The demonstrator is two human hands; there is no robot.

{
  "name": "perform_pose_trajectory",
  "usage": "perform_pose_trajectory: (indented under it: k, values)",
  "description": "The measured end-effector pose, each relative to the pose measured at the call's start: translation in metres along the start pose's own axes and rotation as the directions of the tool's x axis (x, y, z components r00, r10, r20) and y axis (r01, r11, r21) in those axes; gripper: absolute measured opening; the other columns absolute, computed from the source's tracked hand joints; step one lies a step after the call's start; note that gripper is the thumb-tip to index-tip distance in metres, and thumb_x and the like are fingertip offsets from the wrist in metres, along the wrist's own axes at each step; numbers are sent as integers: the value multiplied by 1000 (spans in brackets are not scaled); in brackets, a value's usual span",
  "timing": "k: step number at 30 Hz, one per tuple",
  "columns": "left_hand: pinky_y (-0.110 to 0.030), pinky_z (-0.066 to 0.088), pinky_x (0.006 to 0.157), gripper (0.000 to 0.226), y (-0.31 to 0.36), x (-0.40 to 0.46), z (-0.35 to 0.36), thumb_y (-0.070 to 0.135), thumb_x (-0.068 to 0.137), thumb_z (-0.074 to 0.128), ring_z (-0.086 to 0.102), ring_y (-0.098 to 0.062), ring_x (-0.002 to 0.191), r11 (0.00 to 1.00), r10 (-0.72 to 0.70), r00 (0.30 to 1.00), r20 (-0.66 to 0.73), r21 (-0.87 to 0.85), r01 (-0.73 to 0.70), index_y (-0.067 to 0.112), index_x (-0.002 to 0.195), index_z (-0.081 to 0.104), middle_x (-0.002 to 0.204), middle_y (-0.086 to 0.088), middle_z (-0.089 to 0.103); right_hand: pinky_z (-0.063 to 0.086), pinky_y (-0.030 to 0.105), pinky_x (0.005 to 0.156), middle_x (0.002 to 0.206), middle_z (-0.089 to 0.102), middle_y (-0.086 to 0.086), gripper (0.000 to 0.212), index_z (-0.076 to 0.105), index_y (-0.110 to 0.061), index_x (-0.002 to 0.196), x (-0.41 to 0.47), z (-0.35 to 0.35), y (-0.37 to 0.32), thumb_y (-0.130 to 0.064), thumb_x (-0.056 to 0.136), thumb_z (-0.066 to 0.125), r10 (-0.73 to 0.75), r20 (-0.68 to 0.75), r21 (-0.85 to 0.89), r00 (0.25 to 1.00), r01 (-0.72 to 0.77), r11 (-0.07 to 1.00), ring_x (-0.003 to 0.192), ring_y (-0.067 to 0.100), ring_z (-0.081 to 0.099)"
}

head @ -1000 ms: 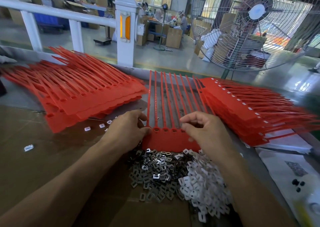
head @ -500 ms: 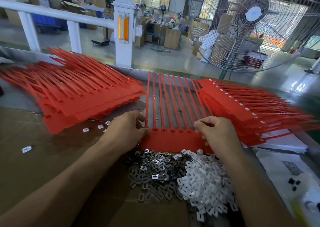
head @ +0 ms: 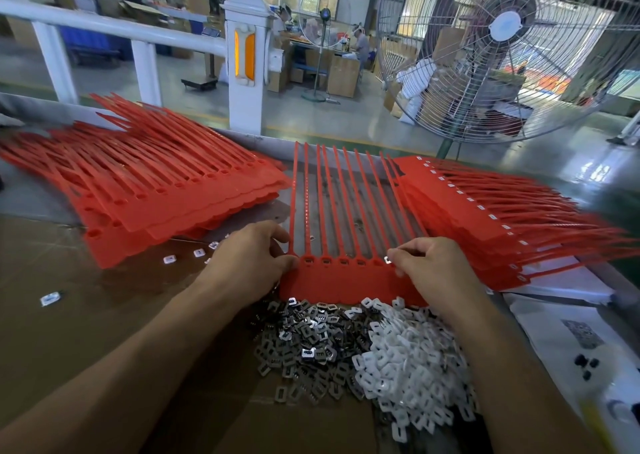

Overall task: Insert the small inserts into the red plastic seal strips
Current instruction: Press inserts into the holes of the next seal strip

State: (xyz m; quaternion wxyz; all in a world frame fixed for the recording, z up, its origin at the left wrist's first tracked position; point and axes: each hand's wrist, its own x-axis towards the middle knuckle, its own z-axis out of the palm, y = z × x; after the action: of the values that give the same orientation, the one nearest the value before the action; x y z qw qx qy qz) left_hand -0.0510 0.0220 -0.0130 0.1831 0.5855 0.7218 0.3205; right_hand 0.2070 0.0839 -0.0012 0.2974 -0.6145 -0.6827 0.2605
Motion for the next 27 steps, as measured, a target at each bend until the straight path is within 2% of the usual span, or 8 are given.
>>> perform_pose_trajectory:
  k: [2,5,9,12,15,19,24,27]
  values:
    - [-32,55,83,39,0,0,0,39,87,77,64,-3,82,1000,1,1000,2,3,-1,27,122,66,89,15,68,37,24,54,64,71,-15,27,75,-24,75,-1,-1,0,-42,95,69,-11,30,5,999,11,1000,42,-4,52]
    - [-33,55,84,39,-1,0,0,39,87,77,64,-3,82,1000,3,1000,9,4,-3,27,122,66,90,16,68,37,22,48,65,73,-9,27,77,-24,77,-4,-2,-1,-40,97,68,-22,90,3,996,22,1000,37,0,45]
    - [-34,56,85,38,-1,1,1,39,87,77,64,-3,82,1000,2,1000,15,2,-2,28,122,65,90,16,68,33,17,45,52,65,-14,28,74,-22,72,-2,-3,-1,-34,98,68,-24,44,-56,999,26,998,35,-2,47]
    - [-33,55,83,36,-2,1,1,39,87,77,64,-1,81,1000,4,1000,8,-2,-4,29,120,66,88,17,68,39,21,55,70,73,-16,16,77,-29,79,-2,-7,-1,-34,93,74,-54,41,-37,998,55,998,51,-6,58]
    - [-32,54,82,35,-2,2,1,39,86,78,63,0,80,1000,9,1000,-1,7,-9,29,118,67,87,18,67,44,25,65,77,74,-19,9,78,-33,79,-5,-8,-3,-32,87,81,-50,140,-28,989,54,998,71,-5,67]
    - [-32,54,82,37,-3,2,1,40,86,77,63,0,80,1000,9,1000,2,10,-9,30,119,66,88,17,67,43,25,63,86,73,-13,12,76,-31,79,-6,-5,-4,-35,81,88,-9,133,-104,991,23,994,81,2,67]
    - [-33,53,84,36,-3,3,2,39,86,77,64,-4,83,1000,12,1000,-1,19,-12,28,119,66,88,16,68,57,34,64,75,75,-6,13,75,-28,79,-5,0,-6,-33,84,86,20,143,-158,990,3,987,68,11,71]
    - [-32,53,84,36,-3,3,2,39,86,77,63,-2,82,1000,12,1000,-2,17,-12,28,119,66,87,17,68,59,38,67,71,75,-5,14,75,-26,79,-5,1,-5,-33,84,85,15,137,-163,990,8,987,65,11,71]
